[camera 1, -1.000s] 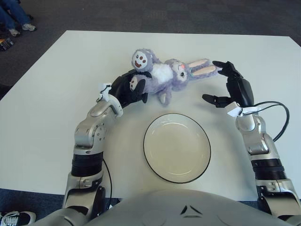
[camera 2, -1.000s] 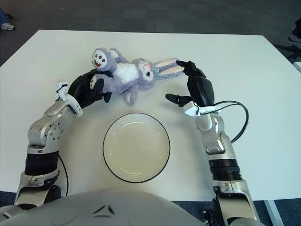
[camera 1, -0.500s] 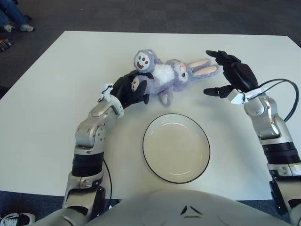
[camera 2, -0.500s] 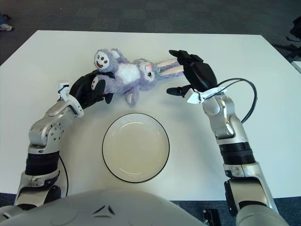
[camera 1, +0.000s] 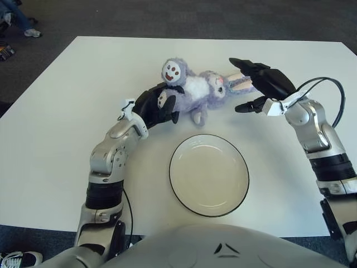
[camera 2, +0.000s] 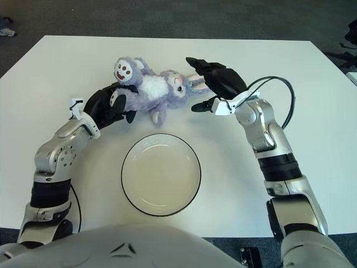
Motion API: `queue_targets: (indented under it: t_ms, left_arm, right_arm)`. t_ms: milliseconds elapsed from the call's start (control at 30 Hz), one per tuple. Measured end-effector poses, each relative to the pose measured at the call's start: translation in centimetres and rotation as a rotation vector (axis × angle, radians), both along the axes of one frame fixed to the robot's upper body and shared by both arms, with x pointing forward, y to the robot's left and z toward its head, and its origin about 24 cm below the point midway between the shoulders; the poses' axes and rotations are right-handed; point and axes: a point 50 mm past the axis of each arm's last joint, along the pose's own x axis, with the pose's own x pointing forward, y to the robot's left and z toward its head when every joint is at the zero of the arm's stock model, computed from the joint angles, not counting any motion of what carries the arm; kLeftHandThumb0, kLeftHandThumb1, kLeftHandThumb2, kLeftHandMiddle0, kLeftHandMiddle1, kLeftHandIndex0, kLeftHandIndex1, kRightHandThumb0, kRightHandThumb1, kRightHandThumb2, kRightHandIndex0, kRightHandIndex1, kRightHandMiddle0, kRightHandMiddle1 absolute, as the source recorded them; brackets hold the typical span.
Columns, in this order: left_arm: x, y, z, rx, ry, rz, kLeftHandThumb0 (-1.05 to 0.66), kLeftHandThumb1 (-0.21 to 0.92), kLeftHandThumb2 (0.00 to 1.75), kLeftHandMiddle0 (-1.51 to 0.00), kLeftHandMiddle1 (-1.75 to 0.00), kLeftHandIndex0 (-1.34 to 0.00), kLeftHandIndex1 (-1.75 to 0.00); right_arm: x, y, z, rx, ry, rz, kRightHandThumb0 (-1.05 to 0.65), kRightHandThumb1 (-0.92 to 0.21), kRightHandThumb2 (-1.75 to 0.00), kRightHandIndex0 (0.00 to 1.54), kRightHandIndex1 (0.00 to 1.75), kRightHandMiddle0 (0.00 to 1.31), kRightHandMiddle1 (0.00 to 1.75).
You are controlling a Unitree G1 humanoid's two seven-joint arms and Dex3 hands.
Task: Put the doll into the plate.
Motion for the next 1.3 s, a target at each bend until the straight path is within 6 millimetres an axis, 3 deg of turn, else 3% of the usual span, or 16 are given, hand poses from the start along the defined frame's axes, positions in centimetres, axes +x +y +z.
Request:
queue_targets:
  t_ms: [267,533,1000,1033,1067,1133,1233,1300]
  left_arm:
    - [-0.2,-0.2,0.0,0.000,-0.001,-0.010,-0.43,0.48,0.89,-1.19,-1.75,-0.69,-1.44]
    - [-0.4,-0.3,0.0,-0.019,0.000,-0.024,-0.43,0.47,0.89,-1.19,-1.75,-0.70,-1.43]
    - [-0.6,-0.6,0.1,-0.034,0.000,-0.044,-0.44,0.45,0.88,-1.18,-1.75,-0.75,-1.37]
    - [-0.6,-0.7,0.1,-0.034,0.000,-0.045,-0.44,0.45,0.88,-1.18,-1.75,-0.75,-1.36]
    - [-0.6,-0.7,0.1,-0.036,0.000,-0.046,-0.44,0.45,0.88,-1.18,-1.75,-0.75,-1.36]
    - [-0.6,-0.7,0.1,-0.038,0.000,-0.048,-0.44,0.45,0.87,-1.17,-1.75,-0.76,-1.36]
    - [-0.7,-0.8,0.1,-0.041,0.000,-0.053,-0.44,0.45,0.87,-1.17,-1.75,-0.76,-1.35]
    - [-0.7,-0.9,0.1,-0.041,0.000,-0.057,-0.45,0.45,0.87,-1.17,-1.75,-0.77,-1.35]
  right_arm:
    - [0.9,0.3,0.3,-0.004,0.061,0.084,-0.82,-0.56,-0.56,0.12,0.01,0.02,0.01]
    - [1.5,0.5,-0.2,-0.030,0.136,0.122,-0.82,-0.53,-0.60,0.15,0.02,0.00,0.13]
    - [2.6,1.0,0.0,-0.074,0.191,0.147,-0.71,-0.47,-0.63,0.34,0.10,0.00,0.29]
    - [2.6,1.1,0.1,-0.077,0.193,0.149,-0.71,-0.46,-0.64,0.32,0.35,0.00,0.30]
    - [2.7,1.1,0.1,-0.080,0.196,0.149,-0.70,-0.45,-0.64,0.29,0.48,0.00,0.30]
    - [2.7,1.1,0.1,-0.083,0.202,0.146,-0.69,-0.43,-0.67,0.23,1.09,0.00,0.30]
    - [2.9,1.2,0.1,-0.098,0.223,0.139,-0.68,-0.42,-0.69,0.19,1.44,0.00,0.29]
    - [3.0,1.3,0.0,-0.107,0.235,0.133,-0.68,-0.41,-0.70,0.18,1.50,0.00,0.29]
